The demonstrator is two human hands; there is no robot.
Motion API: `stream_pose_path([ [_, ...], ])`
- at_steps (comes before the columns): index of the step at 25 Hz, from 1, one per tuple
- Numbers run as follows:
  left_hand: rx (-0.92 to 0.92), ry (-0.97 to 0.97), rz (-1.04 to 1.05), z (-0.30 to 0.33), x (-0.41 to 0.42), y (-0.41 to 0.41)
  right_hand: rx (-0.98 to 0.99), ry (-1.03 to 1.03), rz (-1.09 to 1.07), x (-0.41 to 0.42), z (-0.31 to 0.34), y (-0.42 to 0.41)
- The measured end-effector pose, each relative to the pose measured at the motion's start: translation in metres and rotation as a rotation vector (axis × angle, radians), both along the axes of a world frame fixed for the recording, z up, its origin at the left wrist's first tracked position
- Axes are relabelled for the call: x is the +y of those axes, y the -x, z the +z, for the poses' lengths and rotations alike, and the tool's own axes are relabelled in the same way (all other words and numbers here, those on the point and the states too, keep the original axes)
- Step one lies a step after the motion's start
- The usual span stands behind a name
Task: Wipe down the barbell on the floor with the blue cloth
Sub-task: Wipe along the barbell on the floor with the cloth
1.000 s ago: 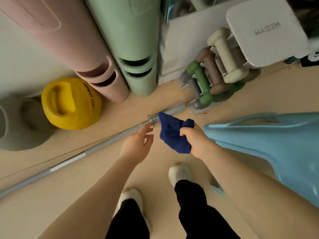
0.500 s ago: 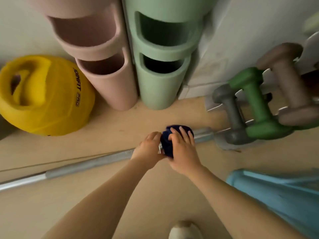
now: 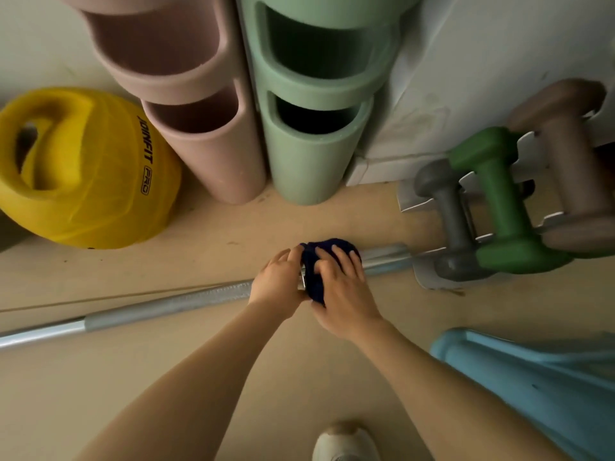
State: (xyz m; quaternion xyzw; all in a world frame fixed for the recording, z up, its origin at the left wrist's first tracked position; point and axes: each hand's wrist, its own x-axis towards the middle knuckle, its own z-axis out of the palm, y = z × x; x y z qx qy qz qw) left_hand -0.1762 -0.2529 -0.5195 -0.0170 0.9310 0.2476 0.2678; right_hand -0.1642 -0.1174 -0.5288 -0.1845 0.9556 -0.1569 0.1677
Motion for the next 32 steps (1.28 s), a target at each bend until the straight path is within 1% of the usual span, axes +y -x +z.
stream_pose_path([
  [1, -0.003, 0.019, 0.005, 0.002, 0.002, -0.001, 0.01, -0.023, 0.065, 0.008, 0.003, 0.001],
  [2, -0.012, 0.032, 0.009, 0.003, 0.004, 0.0, 0.023, -0.065, 0.073, 0.022, 0.003, 0.008],
  [3, -0.023, 0.038, 0.018, 0.003, 0.005, 0.0, 0.038, -0.107, 0.02, 0.039, -0.001, 0.017],
  [4, -0.036, 0.034, 0.03, 0.002, 0.005, 0.0, 0.055, -0.147, -0.093, 0.052, -0.004, 0.023],
  [6, -0.048, 0.004, 0.041, 0.0, 0.002, 0.001, 0.103, -0.135, -0.379, 0.052, -0.004, 0.022],
  [7, -0.036, -0.007, 0.033, -0.001, 0.002, 0.0, 0.113, -0.095, -0.428, 0.041, -0.004, 0.016],
  [8, -0.019, -0.011, 0.021, -0.001, 0.003, -0.001, 0.088, -0.054, -0.4, 0.028, -0.004, 0.008],
  [9, -0.005, -0.007, 0.012, -0.002, 0.004, -0.003, 0.052, -0.015, -0.305, 0.018, -0.005, -0.001],
  [10, 0.008, 0.002, 0.006, -0.002, 0.005, -0.004, 0.045, 0.0, -0.16, 0.018, -0.006, -0.007],
  [11, 0.014, 0.014, 0.005, -0.003, 0.006, -0.005, 0.057, -0.017, -0.04, 0.028, -0.005, -0.005],
  [12, 0.014, 0.02, 0.013, -0.004, 0.007, -0.006, 0.07, -0.064, -0.006, 0.044, -0.007, 0.005],
  [13, 0.009, 0.016, 0.028, -0.005, 0.006, -0.005, 0.097, -0.1, -0.085, 0.064, -0.013, 0.016],
  [14, 0.001, 0.007, 0.042, -0.006, 0.005, -0.003, 0.113, -0.116, -0.233, 0.078, -0.014, 0.023],
  [15, -0.01, 0.002, 0.046, -0.006, 0.005, -0.002, 0.118, -0.115, -0.395, 0.082, -0.014, 0.024],
  [16, -0.022, 0.005, 0.041, -0.006, 0.005, -0.001, 0.115, -0.113, -0.504, 0.075, -0.013, 0.019],
  [17, -0.031, 0.016, 0.032, -0.005, 0.005, -0.001, 0.105, -0.107, -0.505, 0.063, -0.014, 0.01],
  [18, -0.037, 0.029, 0.026, -0.004, 0.005, 0.0, 0.095, -0.097, -0.421, 0.049, -0.017, 0.0],
  [19, -0.04, 0.041, 0.025, -0.003, 0.006, 0.0, 0.083, -0.081, -0.265, 0.038, -0.017, -0.011],
  [20, -0.042, 0.049, 0.026, -0.002, 0.007, 0.0, 0.1, -0.097, -0.076, 0.037, -0.017, -0.016],
  [21, -0.043, 0.055, 0.026, -0.002, 0.007, -0.001, 0.139, -0.109, 0.063, 0.045, -0.015, -0.009],
  [22, -0.044, 0.057, 0.024, -0.002, 0.007, 0.0, 0.152, -0.127, 0.094, 0.057, -0.016, 0.004],
  [23, -0.048, 0.057, 0.026, -0.002, 0.007, 0.001, 0.15, -0.142, 0.011, 0.07, -0.019, 0.016],
  [25, -0.068, 0.046, 0.042, -0.001, 0.006, 0.003, 0.14, -0.147, -0.322, 0.076, -0.018, 0.024],
  [26, -0.077, 0.041, 0.046, 0.0, 0.005, 0.004, 0.137, -0.151, -0.427, 0.064, -0.015, 0.018],
  [27, -0.085, 0.033, 0.046, 0.001, 0.005, 0.005, 0.133, -0.142, -0.429, 0.046, -0.015, 0.007],
  [28, -0.095, 0.02, 0.047, 0.001, 0.005, 0.006, 0.131, -0.121, -0.34, 0.025, -0.017, -0.006],
  [30, -0.128, -0.016, 0.048, 0.0, 0.002, 0.011, 0.162, -0.087, -0.068, 0.0, -0.022, -0.028],
  [32, -0.168, -0.052, 0.044, -0.003, -0.003, 0.018, 0.268, -0.119, 0.15, 0.017, -0.026, -0.014],
])
